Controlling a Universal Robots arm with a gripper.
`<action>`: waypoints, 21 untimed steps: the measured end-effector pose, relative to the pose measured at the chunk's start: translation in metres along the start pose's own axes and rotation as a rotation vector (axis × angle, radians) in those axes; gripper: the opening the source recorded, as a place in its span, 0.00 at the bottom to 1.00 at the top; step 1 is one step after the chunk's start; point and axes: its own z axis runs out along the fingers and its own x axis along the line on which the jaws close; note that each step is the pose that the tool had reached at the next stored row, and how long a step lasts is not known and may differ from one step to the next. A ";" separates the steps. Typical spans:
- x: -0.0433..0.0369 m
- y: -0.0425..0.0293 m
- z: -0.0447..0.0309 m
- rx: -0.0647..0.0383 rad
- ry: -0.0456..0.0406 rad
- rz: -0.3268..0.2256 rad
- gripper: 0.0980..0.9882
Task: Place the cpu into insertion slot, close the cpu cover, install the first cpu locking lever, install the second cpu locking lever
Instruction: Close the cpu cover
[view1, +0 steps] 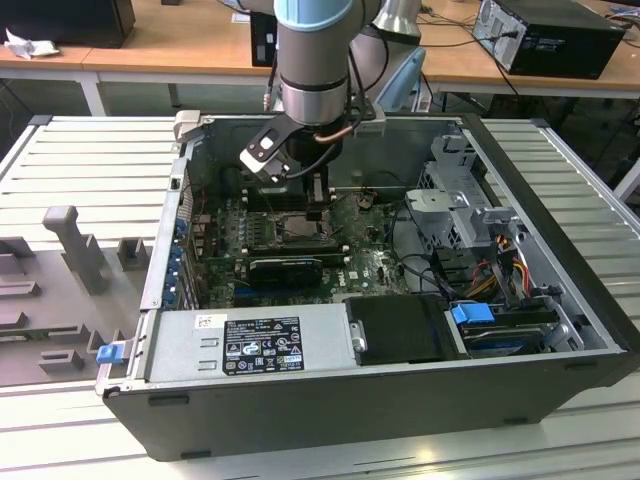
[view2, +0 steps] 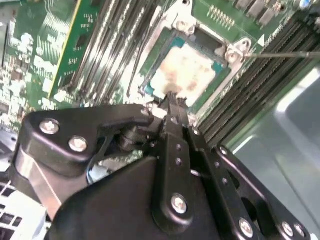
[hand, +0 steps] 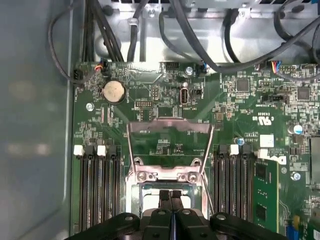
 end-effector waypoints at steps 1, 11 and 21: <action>0.0000 0.0002 -0.0028 0.000 -0.0001 0.000 0.01; 0.0005 0.0021 -0.0318 0.000 -0.0001 0.000 0.01; 0.0006 0.0082 -0.0382 0.008 -0.0010 0.000 0.01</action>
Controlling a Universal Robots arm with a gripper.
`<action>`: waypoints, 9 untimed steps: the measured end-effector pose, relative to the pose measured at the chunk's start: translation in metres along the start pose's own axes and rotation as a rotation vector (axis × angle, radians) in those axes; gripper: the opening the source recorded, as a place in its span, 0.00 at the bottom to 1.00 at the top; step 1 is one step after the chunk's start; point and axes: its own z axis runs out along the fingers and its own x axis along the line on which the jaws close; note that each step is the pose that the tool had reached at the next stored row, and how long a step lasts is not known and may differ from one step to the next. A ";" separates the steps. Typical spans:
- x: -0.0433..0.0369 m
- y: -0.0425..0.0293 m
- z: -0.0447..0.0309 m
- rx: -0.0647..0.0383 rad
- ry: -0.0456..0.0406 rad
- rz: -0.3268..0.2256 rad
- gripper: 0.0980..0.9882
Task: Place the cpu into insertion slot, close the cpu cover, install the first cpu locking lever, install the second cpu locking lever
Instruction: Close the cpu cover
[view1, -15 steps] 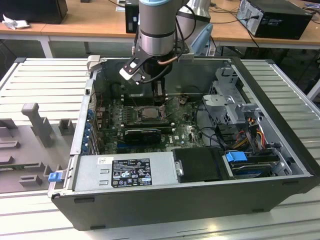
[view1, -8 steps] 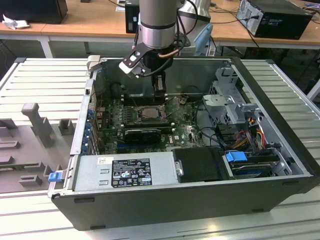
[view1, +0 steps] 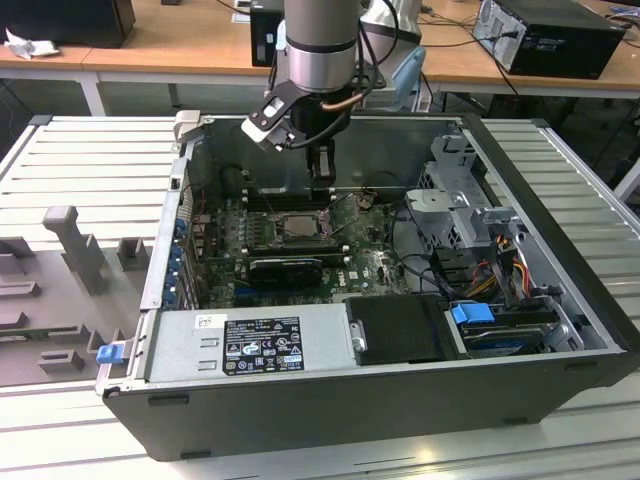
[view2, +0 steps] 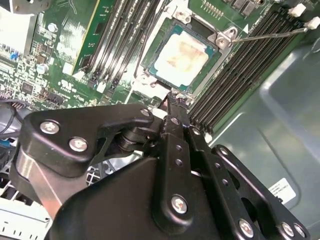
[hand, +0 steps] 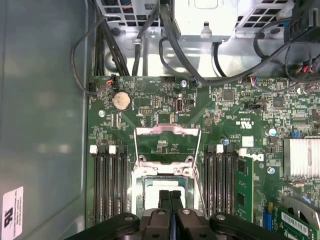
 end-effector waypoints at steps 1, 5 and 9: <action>0.0000 0.0023 0.0001 0.004 -0.0001 0.000 0.01; 0.0000 0.0045 -0.0030 0.010 0.0001 0.000 0.01; 0.0001 0.0215 -0.0015 0.019 -0.0001 0.000 0.01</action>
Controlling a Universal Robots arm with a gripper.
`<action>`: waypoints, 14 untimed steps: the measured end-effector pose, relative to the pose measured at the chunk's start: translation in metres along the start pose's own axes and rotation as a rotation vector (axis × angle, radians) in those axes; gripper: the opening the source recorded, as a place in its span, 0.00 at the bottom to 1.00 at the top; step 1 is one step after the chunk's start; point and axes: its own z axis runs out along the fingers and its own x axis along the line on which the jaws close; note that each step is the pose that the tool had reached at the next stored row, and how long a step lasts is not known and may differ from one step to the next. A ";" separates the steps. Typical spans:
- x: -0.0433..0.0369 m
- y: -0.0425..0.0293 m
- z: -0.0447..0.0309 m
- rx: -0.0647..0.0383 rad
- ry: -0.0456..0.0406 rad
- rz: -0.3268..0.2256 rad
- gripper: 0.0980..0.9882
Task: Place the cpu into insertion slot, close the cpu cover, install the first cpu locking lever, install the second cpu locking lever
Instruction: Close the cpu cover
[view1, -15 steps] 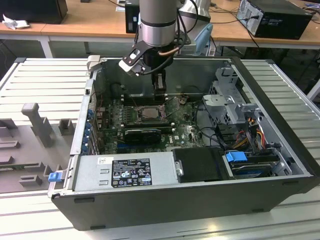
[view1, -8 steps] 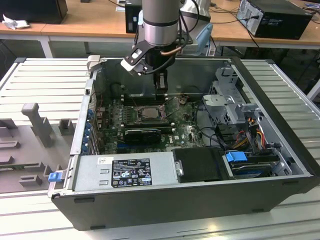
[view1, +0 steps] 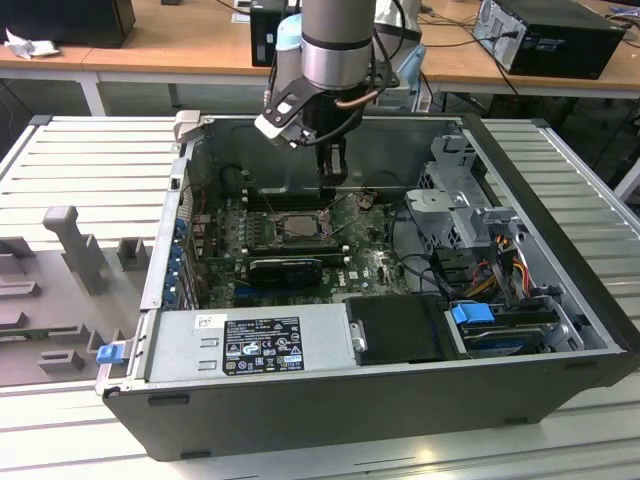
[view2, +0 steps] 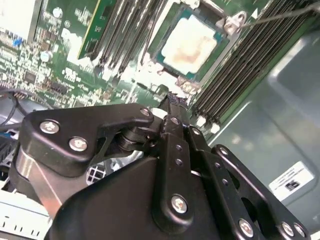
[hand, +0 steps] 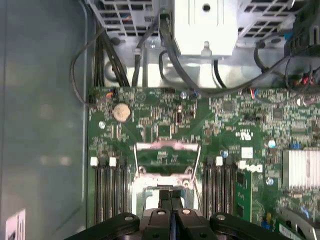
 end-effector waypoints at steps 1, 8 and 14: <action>0.0000 0.0048 0.0012 0.000 0.0000 0.000 0.01; 0.0001 0.0292 0.0057 0.000 -0.0002 -0.001 0.01; 0.0001 0.0417 0.0083 0.000 -0.0002 -0.008 0.01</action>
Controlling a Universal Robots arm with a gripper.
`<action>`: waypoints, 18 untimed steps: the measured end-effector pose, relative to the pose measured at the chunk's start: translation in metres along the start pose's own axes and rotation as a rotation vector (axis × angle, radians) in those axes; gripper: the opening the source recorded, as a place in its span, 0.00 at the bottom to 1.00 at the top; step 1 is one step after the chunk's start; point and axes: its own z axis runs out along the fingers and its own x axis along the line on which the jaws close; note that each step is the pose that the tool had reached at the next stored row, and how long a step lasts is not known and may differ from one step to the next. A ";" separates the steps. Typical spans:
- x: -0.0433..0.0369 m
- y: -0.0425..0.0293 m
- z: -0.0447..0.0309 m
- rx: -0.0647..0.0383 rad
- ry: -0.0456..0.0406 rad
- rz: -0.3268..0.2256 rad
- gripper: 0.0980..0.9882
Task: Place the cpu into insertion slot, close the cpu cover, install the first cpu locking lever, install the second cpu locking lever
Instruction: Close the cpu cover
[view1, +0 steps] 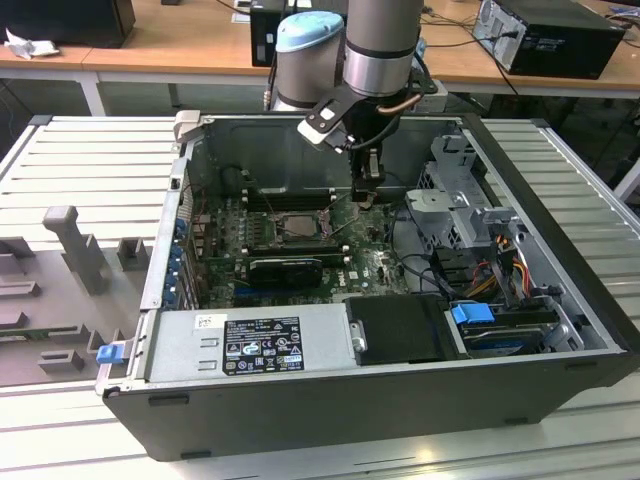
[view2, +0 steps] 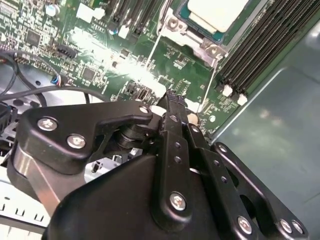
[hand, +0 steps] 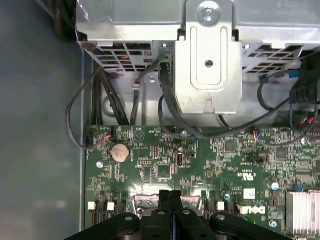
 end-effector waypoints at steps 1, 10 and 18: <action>0.0000 0.0009 0.0004 0.000 0.0006 -0.014 0.01; 0.0004 0.0160 0.0036 0.001 0.0017 -0.038 0.01; 0.0003 0.0186 0.0127 0.008 0.0017 -0.038 0.01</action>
